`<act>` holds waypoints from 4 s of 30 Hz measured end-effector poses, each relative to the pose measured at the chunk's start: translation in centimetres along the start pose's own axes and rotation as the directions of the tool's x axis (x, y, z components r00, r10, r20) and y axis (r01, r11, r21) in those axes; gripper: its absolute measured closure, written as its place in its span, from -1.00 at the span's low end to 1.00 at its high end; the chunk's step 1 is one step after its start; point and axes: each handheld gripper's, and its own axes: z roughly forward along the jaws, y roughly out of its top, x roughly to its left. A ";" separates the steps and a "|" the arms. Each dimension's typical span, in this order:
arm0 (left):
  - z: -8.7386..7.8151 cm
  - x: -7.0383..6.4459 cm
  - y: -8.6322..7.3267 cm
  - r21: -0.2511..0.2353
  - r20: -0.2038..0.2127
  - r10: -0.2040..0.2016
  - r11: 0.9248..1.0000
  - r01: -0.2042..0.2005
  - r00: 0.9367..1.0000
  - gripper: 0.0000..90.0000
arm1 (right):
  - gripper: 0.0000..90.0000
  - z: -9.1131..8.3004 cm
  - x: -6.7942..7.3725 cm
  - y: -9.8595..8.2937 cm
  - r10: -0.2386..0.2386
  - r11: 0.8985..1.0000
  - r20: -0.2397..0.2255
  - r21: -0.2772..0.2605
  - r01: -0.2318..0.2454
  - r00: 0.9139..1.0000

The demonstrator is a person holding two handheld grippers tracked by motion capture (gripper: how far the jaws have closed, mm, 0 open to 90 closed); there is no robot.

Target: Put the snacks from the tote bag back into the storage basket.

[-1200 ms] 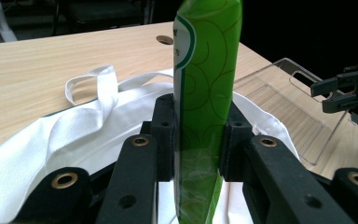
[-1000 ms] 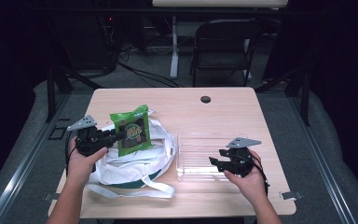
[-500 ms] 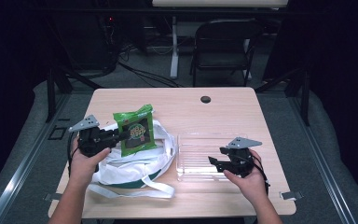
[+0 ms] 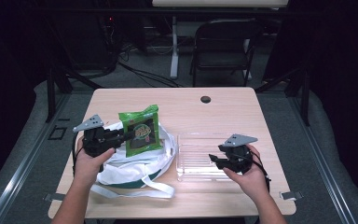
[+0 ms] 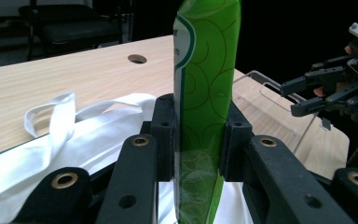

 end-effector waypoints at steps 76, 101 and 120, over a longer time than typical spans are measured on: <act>4.8 -4.2 0.6 0.026 0.180 0.075 0.996 -0.081 0.981 0.61 | -0.08 -3.2 2.4 15.7 -0.497 0.828 -0.224 0.165 0.535 0.838; 5.6 -5.0 0.5 0.036 0.211 0.087 0.995 -0.097 0.974 0.61 | -0.13 -2.3 4.2 18.5 -0.565 0.766 -0.258 0.190 0.614 0.784; 5.8 -6.2 0.6 0.029 0.241 0.142 0.988 -0.153 0.960 0.61 | -0.08 -0.6 6.3 19.0 -0.584 0.700 -0.349 0.240 0.672 0.733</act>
